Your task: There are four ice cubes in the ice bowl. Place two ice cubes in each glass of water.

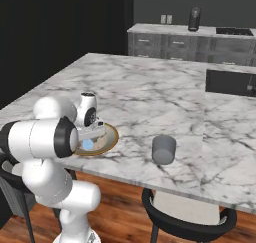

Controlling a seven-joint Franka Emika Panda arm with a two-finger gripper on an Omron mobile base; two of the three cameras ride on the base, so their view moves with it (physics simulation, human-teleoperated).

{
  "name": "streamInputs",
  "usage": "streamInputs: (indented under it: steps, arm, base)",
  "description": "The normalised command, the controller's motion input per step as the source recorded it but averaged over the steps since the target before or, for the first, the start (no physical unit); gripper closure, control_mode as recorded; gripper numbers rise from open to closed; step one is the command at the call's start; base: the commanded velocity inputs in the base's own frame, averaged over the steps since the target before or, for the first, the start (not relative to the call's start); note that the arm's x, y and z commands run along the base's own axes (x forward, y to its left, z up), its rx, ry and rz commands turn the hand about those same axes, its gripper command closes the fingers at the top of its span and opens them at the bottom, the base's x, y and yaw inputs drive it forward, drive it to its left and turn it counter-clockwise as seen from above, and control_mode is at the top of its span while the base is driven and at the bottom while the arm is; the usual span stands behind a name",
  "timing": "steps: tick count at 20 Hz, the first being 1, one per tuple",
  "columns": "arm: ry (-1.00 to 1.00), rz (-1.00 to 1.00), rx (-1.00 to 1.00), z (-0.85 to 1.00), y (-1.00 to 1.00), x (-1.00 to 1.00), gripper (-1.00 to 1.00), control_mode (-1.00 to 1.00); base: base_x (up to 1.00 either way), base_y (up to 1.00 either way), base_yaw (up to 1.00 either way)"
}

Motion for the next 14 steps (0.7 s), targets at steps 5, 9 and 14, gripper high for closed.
streamInputs:
  steps: [5, 9, 14]
  arm:
    - [0.0, -0.02, 0.01, -0.22, 0.08, 0.21, -1.0, -1.0]
    - [0.02, -0.03, 0.01, -0.23, 0.0, 0.29, -1.0, -1.0]
    - [0.01, -0.02, 0.0, -0.28, 0.04, 0.12, -1.0, -1.0]
  base:
    - [0.0, 0.0, 0.0]
    - [0.0, 0.0, 0.0]
    - [0.0, 0.0, 0.0]
